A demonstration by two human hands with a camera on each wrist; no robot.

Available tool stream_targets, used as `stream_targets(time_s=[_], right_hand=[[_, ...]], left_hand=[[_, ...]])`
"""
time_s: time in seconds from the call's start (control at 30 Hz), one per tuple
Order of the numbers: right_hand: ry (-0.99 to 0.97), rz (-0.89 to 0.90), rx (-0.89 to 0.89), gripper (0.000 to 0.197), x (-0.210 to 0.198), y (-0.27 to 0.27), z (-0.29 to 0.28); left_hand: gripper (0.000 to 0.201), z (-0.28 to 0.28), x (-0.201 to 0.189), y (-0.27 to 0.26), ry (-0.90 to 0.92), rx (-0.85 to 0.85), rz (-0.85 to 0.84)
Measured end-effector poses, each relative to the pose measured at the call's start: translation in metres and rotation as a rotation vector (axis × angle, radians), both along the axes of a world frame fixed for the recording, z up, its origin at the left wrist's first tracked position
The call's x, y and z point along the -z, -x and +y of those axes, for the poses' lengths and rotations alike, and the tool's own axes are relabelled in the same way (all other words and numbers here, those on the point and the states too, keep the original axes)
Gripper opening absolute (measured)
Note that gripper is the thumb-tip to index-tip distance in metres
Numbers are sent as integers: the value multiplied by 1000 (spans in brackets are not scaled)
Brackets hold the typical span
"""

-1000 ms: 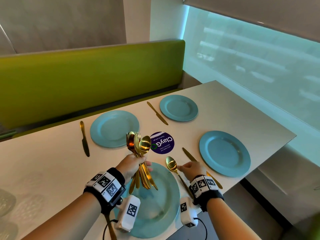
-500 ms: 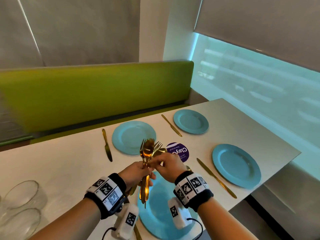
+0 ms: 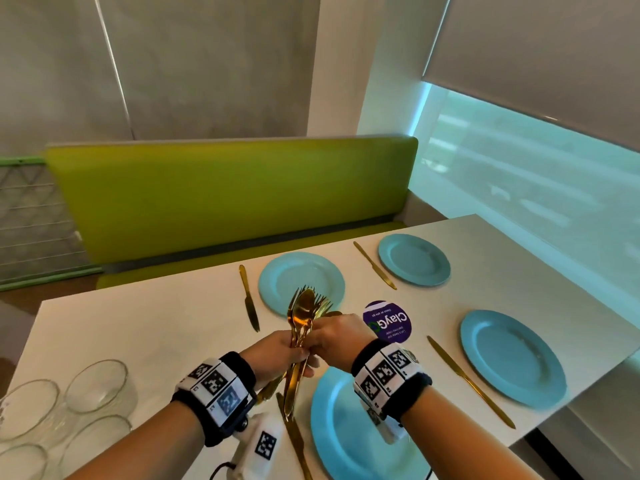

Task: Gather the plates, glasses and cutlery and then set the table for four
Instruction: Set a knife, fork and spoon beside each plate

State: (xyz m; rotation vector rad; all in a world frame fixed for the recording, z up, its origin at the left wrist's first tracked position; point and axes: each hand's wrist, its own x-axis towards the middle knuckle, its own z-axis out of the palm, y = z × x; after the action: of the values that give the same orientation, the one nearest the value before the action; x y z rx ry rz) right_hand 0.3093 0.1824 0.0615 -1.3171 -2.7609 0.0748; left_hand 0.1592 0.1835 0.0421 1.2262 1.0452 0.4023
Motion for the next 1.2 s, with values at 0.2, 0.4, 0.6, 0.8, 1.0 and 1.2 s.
stream_targets(time_s=[0.2, 0.4, 0.6, 0.8, 1.0, 1.2], right_hand=[[-97, -97, -92, 30, 18, -24, 46], [165, -191, 229, 20, 18, -77, 115], [550, 217, 893, 19, 38, -137, 186], [668, 37, 1015, 45, 95, -153, 253], [841, 286, 1085, 44, 113, -146, 275], [828, 282, 1040, 41, 122, -136, 286]], left_hand=[[22, 36, 6, -15, -9, -69, 96], [11, 98, 23, -16, -106, -298, 319], [16, 131, 39, -10, -74, -376, 330], [10, 144, 53, -10, -65, -391, 318], [13, 152, 56, -3, -63, -445, 325], [13, 157, 60, 0, -45, -456, 339]])
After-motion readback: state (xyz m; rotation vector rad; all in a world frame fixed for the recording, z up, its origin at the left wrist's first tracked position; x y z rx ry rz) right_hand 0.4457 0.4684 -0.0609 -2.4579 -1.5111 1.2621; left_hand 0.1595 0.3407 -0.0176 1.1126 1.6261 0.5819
